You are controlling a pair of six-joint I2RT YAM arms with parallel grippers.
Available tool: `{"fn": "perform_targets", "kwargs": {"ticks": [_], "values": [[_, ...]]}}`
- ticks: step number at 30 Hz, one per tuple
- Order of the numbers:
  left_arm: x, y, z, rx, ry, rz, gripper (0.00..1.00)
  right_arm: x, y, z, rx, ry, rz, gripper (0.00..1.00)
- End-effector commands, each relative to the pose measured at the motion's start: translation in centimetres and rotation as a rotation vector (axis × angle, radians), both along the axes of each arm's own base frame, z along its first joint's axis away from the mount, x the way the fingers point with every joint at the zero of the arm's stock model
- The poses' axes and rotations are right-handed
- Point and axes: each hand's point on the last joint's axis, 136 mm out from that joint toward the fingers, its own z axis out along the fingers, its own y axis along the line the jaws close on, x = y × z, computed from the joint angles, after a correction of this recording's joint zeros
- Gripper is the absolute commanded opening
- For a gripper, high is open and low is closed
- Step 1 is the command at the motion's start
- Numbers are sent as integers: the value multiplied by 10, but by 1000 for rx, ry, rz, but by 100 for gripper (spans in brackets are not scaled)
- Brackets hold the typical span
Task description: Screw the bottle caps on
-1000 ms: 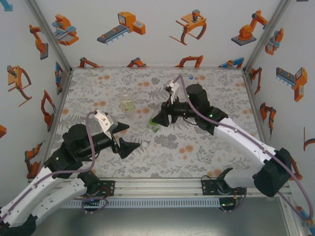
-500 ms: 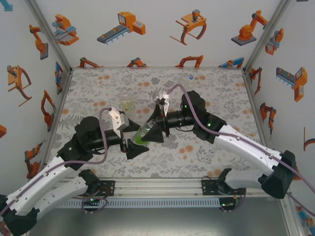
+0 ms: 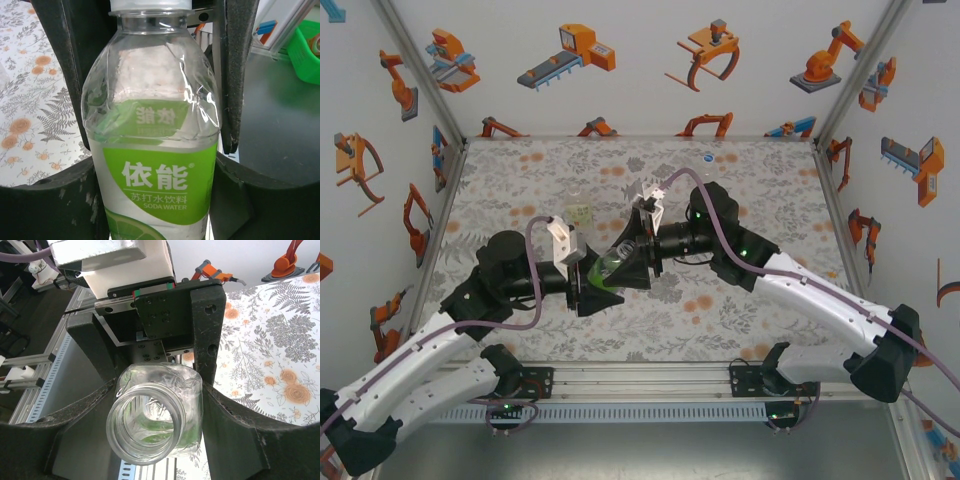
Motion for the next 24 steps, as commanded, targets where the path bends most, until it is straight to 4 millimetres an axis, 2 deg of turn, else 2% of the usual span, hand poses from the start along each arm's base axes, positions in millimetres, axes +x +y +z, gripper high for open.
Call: {"fn": "perform_targets", "kwargs": {"ticks": [1,3,6,9,15,24], "values": [[-6,1,13,-20,-46,-24,55,-4,-1,23,53,-38,0,31],[-5,1,12,-14,-45,-18,52,-3,-3,24,51,-44,-18,39],[-3,3,9,1,-47,0,47,1,-6,24,33,-57,-58,59],[0,7,7,14,-45,29,44,6,-12,26,12,-86,-108,68],[12,24,-8,73,-42,166,41,22,-24,29,-41,-112,-251,71],[16,43,-10,89,-38,260,23,58,-45,8,-188,-22,-512,68]]}}
